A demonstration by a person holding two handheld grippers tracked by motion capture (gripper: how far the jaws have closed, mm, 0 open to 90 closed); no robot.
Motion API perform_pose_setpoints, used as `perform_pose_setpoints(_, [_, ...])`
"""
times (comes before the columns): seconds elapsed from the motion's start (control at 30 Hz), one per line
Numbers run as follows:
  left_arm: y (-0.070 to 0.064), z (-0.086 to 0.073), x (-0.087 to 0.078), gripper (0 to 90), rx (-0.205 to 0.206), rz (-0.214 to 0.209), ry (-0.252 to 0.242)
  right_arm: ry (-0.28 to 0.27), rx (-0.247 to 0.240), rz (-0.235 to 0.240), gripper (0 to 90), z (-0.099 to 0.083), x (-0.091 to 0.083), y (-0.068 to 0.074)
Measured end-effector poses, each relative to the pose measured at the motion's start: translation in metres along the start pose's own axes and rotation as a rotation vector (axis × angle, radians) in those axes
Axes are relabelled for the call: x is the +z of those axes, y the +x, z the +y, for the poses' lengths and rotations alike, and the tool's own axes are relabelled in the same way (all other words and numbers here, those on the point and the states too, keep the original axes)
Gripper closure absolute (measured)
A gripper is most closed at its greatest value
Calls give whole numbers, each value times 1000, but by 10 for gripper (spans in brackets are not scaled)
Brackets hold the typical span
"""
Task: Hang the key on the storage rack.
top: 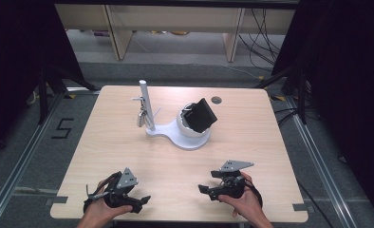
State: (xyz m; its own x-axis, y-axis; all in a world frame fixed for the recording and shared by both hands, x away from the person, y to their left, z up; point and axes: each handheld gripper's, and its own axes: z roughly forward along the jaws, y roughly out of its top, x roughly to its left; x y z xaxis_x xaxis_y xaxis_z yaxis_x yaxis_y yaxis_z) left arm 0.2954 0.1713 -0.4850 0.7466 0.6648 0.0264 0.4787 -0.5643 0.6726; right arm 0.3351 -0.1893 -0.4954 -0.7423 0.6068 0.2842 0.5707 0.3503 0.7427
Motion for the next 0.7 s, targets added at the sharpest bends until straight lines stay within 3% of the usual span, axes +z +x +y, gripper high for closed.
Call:
perform_pose_setpoints(0.1, [-2,-6,-3,177,3,11,-29,8,2,-16,208,0,-1,1])
perform_pose_setpoints(0.2, [-6,-13,-4,177,-22,26,-49,7,2,-10,206,0,0,1])
perform_pose_setpoints(0.3, [-8,-16,-6,175,1,11,-52,7,-12,-25,206,0,-1,2])
perform_pose_setpoints(0.37, [-10,-18,-6,175,-11,24,-68,-5,-11,-25,204,0,0,3])
perform_pose_setpoints(0.4, [-9,-18,-7,175,12,25,-59,-5,-12,-24,204,0,0,3])
perform_pose_setpoints(0.47, [-10,-20,-6,171,-3,10,-51,8,-10,-1,203,0,1,3])
perform_pose_setpoints(0.6, [-8,-23,-3,171,-13,14,-46,15,-10,-23,201,0,1,4])
perform_pose_setpoints(0.7, [-6,-23,-3,170,-13,16,-43,7,-13,-4,201,0,2,3])
